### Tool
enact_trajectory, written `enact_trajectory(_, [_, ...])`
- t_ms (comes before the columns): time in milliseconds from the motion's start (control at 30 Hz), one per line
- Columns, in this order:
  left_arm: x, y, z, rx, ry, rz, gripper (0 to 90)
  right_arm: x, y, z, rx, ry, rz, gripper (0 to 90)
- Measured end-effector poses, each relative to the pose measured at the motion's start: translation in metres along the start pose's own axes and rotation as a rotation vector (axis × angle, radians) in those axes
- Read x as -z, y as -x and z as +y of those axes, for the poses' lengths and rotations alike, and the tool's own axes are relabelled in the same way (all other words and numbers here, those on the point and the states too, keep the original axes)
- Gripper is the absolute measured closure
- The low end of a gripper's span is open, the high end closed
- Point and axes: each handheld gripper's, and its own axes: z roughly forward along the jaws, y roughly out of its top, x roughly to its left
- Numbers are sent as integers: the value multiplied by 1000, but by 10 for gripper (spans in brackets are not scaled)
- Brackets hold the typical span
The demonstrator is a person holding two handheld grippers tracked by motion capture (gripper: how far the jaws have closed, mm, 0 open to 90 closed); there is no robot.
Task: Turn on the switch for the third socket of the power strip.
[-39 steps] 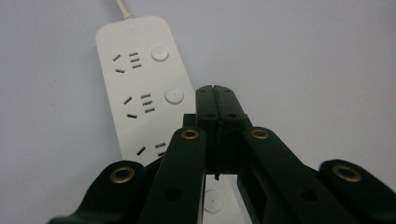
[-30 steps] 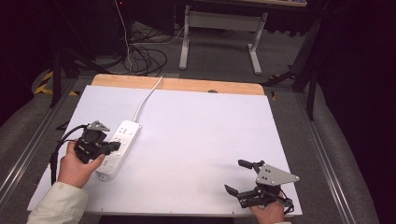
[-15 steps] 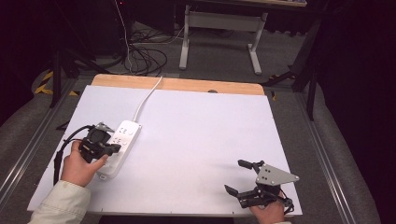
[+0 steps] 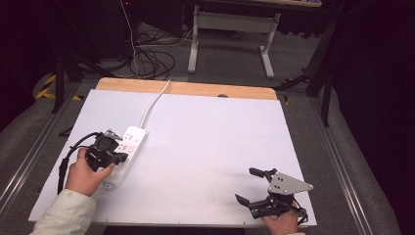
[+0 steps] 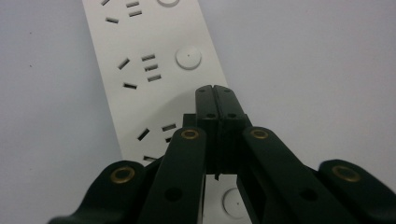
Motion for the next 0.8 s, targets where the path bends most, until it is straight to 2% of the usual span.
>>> enact_trajectory(400, [-1, 0, -2, -7, 8, 0, 900, 1, -1, 0, 1, 5, 4, 92])
enact_trajectory(467, [-1, 2, -2, -17, 5, 19, 900, 1, -1, 0, 3, 6, 3, 92])
enact_trajectory(800, [-3, 6, -2, -21, 4, 35, 900, 1, -1, 0, 0, 5, 3, 92])
